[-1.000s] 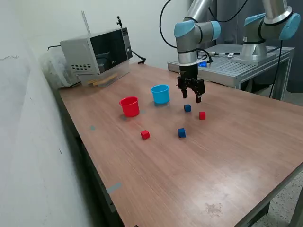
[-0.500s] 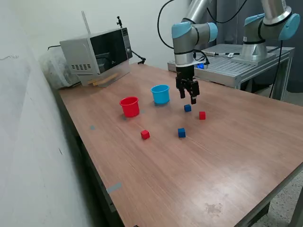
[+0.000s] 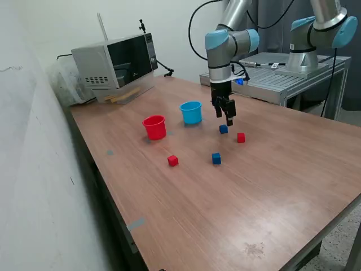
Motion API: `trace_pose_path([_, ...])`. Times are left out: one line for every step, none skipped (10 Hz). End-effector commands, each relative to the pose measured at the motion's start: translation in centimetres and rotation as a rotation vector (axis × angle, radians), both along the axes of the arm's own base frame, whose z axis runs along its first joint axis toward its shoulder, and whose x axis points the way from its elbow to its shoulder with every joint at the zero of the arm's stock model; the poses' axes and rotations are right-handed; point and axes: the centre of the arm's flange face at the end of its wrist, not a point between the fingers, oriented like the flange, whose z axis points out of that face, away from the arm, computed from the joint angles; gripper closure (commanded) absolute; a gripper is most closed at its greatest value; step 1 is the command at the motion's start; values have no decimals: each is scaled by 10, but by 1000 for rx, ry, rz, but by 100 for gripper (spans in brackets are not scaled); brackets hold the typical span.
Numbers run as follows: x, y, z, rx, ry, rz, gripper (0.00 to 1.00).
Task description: Place red objects in the red bin, and blue objects in the blue bin.
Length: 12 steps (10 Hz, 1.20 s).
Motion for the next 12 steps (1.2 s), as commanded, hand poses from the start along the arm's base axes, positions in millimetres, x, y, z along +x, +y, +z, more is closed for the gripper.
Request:
trace_pose_path([4, 1, -16, 7, -31, -23, 0])
trace_pose_path([2, -1, -14, 6, -23, -14, 0])
trace_pose_path([0, -6, -12, 7, -17, -2, 0])
trace_pose_path([-4, -15, -9, 5, -6, 13, 0])
trace_pose_path([-9, -17, -4, 8, 7, 18, 0])
trace_pose_path([-12, -18, -4, 10, 12, 21, 0])
trace_pose_path([-14, -18, -4, 10, 14, 21, 0])
trace_pose_path([-14, -17, -12, 12, 1, 22, 0])
trace_pose_path([-14, -16, -14, 30, -3, 22, 0])
trace_pose_path([-13, -9, -15, 93, -10, 20, 0])
trace_pose_path([-13, -9, -17, 98, -13, 20, 0])
trace_pose_path([-13, -9, -16, 98, -12, 19, 0])
